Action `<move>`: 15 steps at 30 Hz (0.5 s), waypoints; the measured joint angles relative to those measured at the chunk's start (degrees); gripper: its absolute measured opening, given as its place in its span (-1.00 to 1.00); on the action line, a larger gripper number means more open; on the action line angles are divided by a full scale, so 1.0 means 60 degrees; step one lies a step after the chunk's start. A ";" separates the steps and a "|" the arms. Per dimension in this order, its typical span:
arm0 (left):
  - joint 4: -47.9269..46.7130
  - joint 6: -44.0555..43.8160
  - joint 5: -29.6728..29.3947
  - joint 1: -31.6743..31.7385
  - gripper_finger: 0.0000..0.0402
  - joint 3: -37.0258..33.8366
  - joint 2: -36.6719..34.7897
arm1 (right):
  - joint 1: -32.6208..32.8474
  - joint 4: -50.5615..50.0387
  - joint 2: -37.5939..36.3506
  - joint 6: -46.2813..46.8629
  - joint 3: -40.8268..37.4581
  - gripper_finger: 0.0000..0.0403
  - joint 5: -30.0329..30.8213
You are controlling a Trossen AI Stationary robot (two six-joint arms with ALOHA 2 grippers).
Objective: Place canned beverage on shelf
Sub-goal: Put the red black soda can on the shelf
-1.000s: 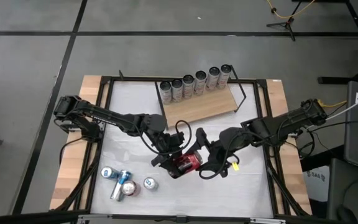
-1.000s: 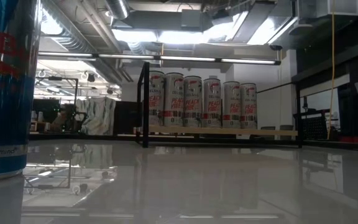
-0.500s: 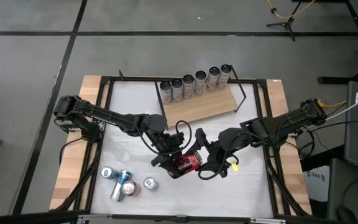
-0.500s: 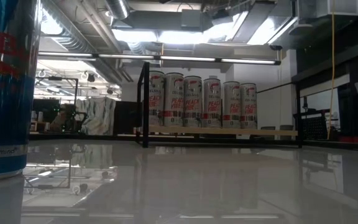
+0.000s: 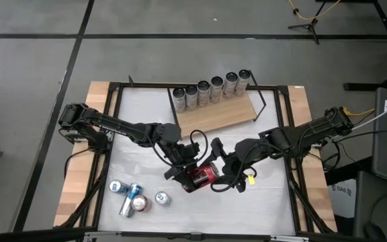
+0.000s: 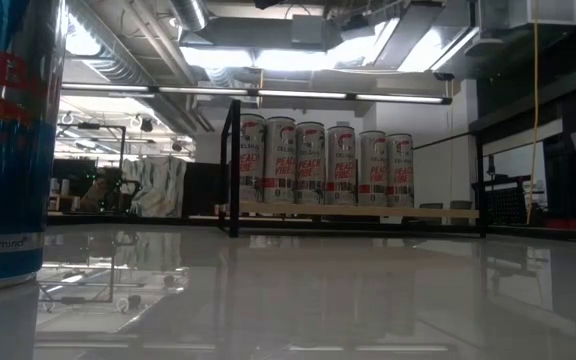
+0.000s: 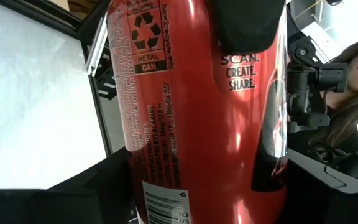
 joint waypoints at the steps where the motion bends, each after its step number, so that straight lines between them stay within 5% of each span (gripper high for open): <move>1: -0.0008 0.0000 0.0000 0.0000 0.44 0.0000 0.0000 | -0.0004 -0.0002 -0.0002 0.0001 0.0000 0.64 0.0001; 15: -0.0023 0.0014 -0.0064 -0.0004 0.44 0.0000 0.0000 | -0.0004 -0.0029 0.0001 -0.0008 -0.0007 0.66 0.0050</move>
